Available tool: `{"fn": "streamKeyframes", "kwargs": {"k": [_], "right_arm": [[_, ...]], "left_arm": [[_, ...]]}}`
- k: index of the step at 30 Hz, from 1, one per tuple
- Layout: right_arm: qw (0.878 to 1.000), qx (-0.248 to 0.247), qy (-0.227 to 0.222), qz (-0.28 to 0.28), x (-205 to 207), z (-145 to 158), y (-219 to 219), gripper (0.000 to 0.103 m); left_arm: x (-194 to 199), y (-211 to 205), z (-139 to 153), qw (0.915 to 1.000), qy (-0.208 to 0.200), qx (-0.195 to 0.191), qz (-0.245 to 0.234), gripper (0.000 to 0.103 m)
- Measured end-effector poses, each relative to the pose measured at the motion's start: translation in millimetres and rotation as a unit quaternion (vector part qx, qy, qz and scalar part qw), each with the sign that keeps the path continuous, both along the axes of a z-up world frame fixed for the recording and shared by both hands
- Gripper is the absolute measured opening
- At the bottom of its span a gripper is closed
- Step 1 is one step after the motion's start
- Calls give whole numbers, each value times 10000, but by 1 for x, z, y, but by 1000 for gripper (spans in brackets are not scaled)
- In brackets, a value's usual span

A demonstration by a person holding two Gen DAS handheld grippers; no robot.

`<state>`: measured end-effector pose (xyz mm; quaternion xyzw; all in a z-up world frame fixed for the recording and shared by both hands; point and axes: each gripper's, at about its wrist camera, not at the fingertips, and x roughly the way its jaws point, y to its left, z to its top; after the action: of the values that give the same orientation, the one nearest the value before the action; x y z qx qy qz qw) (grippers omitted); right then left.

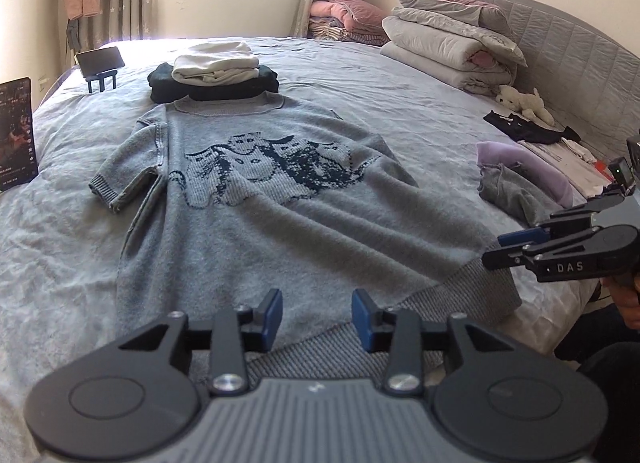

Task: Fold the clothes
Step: 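Open both grippers and smooth the sweater hem flat on the bed, then grasp the sweater hem with both grippers and pull it straight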

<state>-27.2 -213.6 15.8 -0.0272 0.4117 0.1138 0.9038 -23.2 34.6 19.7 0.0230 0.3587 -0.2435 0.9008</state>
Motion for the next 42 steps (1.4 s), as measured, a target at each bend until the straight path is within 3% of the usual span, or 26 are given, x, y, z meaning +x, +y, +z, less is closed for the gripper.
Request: {"fn": "streamKeyframes", "kwargs": {"k": [4, 7, 8, 9, 10, 16, 22, 25, 30, 32, 34, 42], "right_arm": [[9998, -166, 124, 9, 18, -9, 8, 35], [9994, -271, 191, 93, 29, -13, 13, 35], [9994, -281, 188, 111, 32, -14, 14, 31], [9993, -296, 172, 141, 35, -14, 16, 19], [9993, -323, 138, 154, 38, -14, 18, 14], [9987, -271, -270, 348, 49, -2, 43, 9], [9983, 31, -212, 544, 76, -11, 71, 10], [9983, 183, -91, 552, 85, -18, 79, 19], [9950, 529, -226, 817, 82, -15, 88, 20], [9920, 779, -350, 933, 77, -8, 87, 23], [9890, 1036, -423, 967, 73, -2, 82, 34], [9856, 1541, -418, 562, 66, 9, 52, 34]], "left_arm": [[10, -1, -14, 9999, -4, -37, 131, 42], [12, 4, -24, 9998, -14, 29, 189, 51], [13, 6, -27, 9998, -13, 48, 211, 56], [14, 8, -30, 9997, 9, 58, 240, 58], [15, 10, -32, 9996, 43, 64, 271, 59], [16, 19, -36, 9995, 117, 4, 284, 60], [18, 21, -38, 9995, 64, 56, 292, 60], [18, 22, -39, 9995, 37, 83, 296, 60], [20, 24, -38, 9995, 40, 68, 315, 60], [20, 25, -38, 9994, 50, 50, 330, 60], [20, 25, -38, 9994, 48, 48, 343, 60], [19, 28, -35, 9990, 13, -7, 448, 60]]}}
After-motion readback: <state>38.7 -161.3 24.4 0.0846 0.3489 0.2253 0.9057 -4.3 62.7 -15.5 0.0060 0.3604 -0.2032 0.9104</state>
